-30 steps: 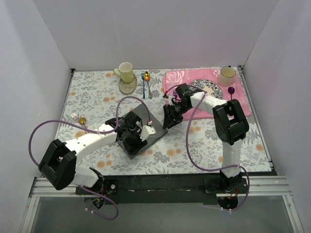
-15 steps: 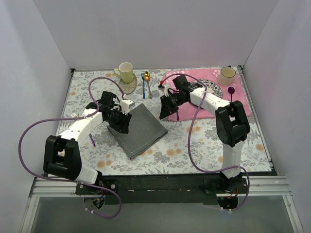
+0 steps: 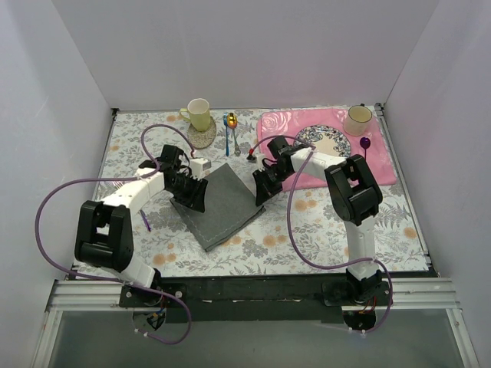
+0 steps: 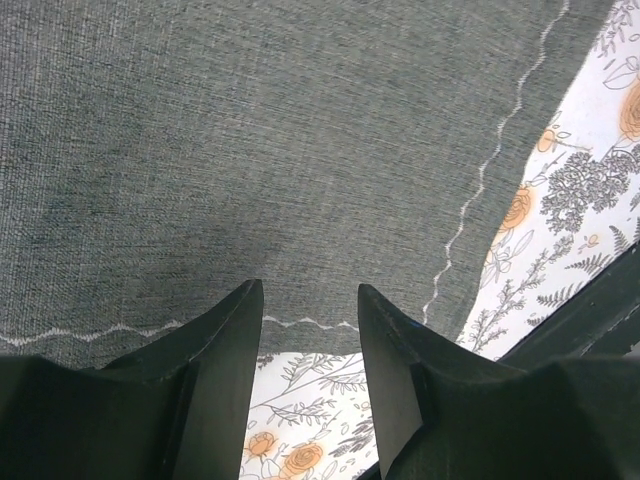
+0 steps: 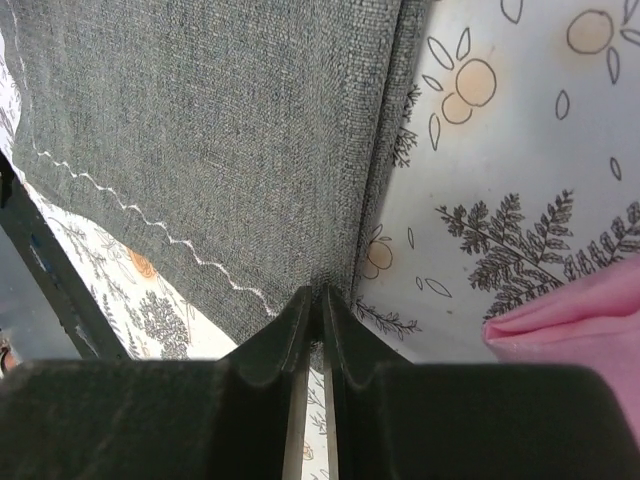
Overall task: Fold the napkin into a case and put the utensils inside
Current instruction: Smooth out the square-folded napkin at the center of the board.
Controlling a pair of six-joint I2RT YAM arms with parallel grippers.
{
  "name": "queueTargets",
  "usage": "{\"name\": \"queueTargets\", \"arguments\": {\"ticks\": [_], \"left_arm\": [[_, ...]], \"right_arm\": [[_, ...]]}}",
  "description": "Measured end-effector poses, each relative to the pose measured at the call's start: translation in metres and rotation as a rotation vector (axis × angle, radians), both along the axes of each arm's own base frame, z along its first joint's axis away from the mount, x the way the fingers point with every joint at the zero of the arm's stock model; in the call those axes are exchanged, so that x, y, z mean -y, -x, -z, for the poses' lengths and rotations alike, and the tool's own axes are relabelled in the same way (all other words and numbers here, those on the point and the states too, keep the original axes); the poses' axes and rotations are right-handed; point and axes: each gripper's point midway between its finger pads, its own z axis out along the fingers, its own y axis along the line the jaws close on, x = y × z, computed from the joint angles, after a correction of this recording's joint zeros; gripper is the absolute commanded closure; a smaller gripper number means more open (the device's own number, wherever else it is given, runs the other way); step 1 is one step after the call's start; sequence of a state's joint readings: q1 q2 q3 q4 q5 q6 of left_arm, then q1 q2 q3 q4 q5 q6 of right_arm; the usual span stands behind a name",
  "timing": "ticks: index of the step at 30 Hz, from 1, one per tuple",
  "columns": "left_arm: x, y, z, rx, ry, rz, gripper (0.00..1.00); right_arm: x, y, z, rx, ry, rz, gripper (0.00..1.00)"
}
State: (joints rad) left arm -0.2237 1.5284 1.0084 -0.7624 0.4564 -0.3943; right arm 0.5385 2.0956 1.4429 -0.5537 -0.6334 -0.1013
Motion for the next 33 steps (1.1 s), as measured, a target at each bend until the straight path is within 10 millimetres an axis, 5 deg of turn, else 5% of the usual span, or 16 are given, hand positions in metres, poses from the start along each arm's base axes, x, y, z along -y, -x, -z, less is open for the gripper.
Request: {"name": "queueTargets", "arguments": {"ticks": [8,15,23,26,30,31,33], "left_arm": [[-0.009,-0.009,0.022,-0.064,-0.009,-0.035,0.55],[-0.006,-0.015,0.024,-0.062,0.015,-0.017,0.55],[0.002,-0.015,0.032,-0.103,0.054,0.005,0.5],[0.011,-0.024,0.015,-0.083,0.12,0.019,0.42],[0.026,-0.042,-0.04,0.016,0.287,0.006,0.12],[0.027,-0.046,-0.055,0.052,0.32,-0.003,0.02],[0.029,-0.051,-0.097,0.161,0.397,-0.033,0.02]], "right_arm": [[0.003,0.016,0.002,-0.044,-0.023,-0.018,0.84],[0.011,0.068,0.002,-0.132,-0.014,-0.083,0.83],[0.003,0.116,-0.008,-0.23,-0.044,-0.166,0.69],[-0.005,0.107,-0.024,-0.223,-0.084,-0.167,0.58],[-0.031,0.052,-0.077,-0.064,-0.206,-0.158,0.4],[-0.037,0.034,-0.095,-0.003,-0.246,-0.152,0.31],[-0.046,-0.001,-0.133,0.133,-0.322,-0.134,0.07]]}}
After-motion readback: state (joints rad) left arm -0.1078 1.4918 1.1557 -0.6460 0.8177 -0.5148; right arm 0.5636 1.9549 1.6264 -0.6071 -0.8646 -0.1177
